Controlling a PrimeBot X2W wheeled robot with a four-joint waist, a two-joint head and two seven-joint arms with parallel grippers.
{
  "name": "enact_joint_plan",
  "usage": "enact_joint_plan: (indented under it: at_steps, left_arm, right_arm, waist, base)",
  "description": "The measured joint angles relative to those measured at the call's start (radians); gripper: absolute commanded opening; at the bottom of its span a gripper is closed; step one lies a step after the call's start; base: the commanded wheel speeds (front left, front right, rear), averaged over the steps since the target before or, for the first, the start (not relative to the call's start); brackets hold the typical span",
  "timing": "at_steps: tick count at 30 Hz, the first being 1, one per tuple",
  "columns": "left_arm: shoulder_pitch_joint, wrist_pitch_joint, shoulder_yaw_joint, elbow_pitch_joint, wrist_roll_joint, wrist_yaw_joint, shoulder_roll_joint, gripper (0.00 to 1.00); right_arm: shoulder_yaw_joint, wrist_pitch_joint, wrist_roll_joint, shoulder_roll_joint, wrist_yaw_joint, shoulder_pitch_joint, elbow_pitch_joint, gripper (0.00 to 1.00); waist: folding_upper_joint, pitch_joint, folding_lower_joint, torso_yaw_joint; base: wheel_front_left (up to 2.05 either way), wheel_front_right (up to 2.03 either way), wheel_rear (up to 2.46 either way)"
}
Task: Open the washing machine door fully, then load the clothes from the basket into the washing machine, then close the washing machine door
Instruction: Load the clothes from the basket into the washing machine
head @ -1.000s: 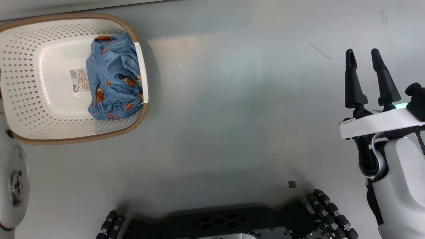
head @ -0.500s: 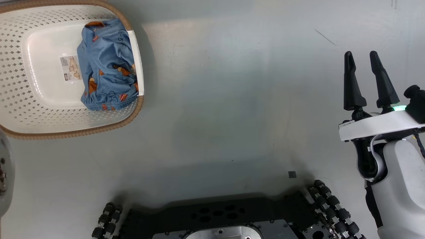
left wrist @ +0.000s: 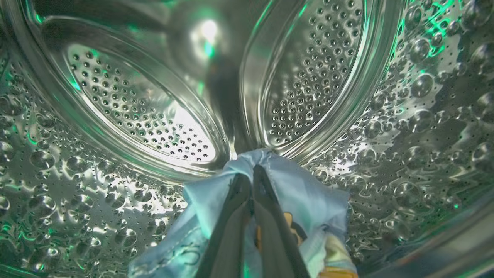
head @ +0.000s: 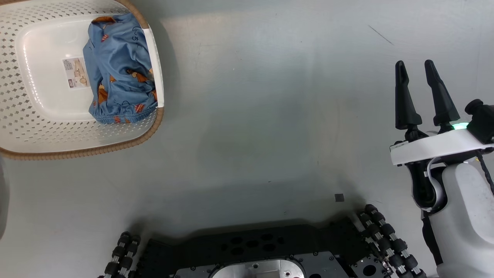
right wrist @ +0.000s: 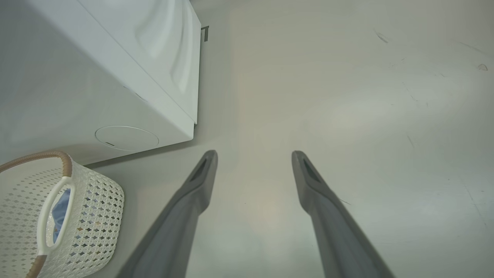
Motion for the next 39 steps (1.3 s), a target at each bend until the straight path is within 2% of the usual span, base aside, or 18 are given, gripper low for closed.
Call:
enact_joint_plan:
  at_steps: [10,12,13,14,15,25,29,39]
  left_arm:
    - [0.0,0.044,0.001,0.063,-0.014,0.0,0.0,0.0]
    - [0.0,0.039,0.001,0.065,-0.014,0.0,0.0,0.33]
    - [0.0,0.036,0.002,0.067,-0.014,0.0,0.0,0.46]
    - [0.0,0.023,0.002,0.072,-0.014,0.0,0.0,0.93]
    - [0.0,0.014,0.002,0.081,-0.014,0.0,-0.002,1.0]
    - [0.033,-0.032,0.006,0.124,-0.016,0.0,-0.011,1.0]
    - [0.052,-0.049,0.009,0.132,-0.024,0.001,-0.033,1.0]
    - [0.156,-0.071,0.006,0.153,-0.024,0.001,-0.044,1.0]
  right_arm:
    - [0.006,0.0,0.001,0.002,0.0,-0.001,0.009,1.0]
    - [0.004,0.0,0.001,0.002,0.0,-0.001,0.01,1.0]
    - [0.004,0.0,0.001,0.002,0.0,-0.002,0.01,1.0]
    - [0.002,0.0,0.001,0.003,0.0,-0.003,0.012,1.0]
    - [-0.001,0.0,0.001,0.003,0.0,-0.006,0.013,1.0]
    - [-0.016,0.0,0.001,0.001,0.0,-0.015,0.021,1.0]
    - [-0.029,0.0,0.0,-0.003,0.0,-0.015,0.022,1.0]
    - [-0.043,0.0,-0.011,-0.006,0.0,-0.015,0.024,1.0]
  waist:
    - [0.0,-0.01,0.0,-0.007]
    - [0.0,-0.012,0.0,-0.007]
    - [0.0,-0.013,0.0,-0.007]
    - [0.0,-0.014,0.0,-0.007]
    - [0.0,-0.017,0.0,-0.006]
    - [0.0,-0.065,0.0,0.007]
    - [0.0,-0.086,0.0,0.015]
    - [0.0,-0.151,0.0,0.034]
  base:
    - [0.0,0.0,0.0]
    - [0.0,0.0,0.0]
    - [0.0,0.0,0.0]
    - [0.0,0.0,0.0]
    - [0.0,0.0,0.0]
    - [0.0,0.0,0.0]
    - [0.0,0.0,0.0]
    - [0.0,0.0,0.0]
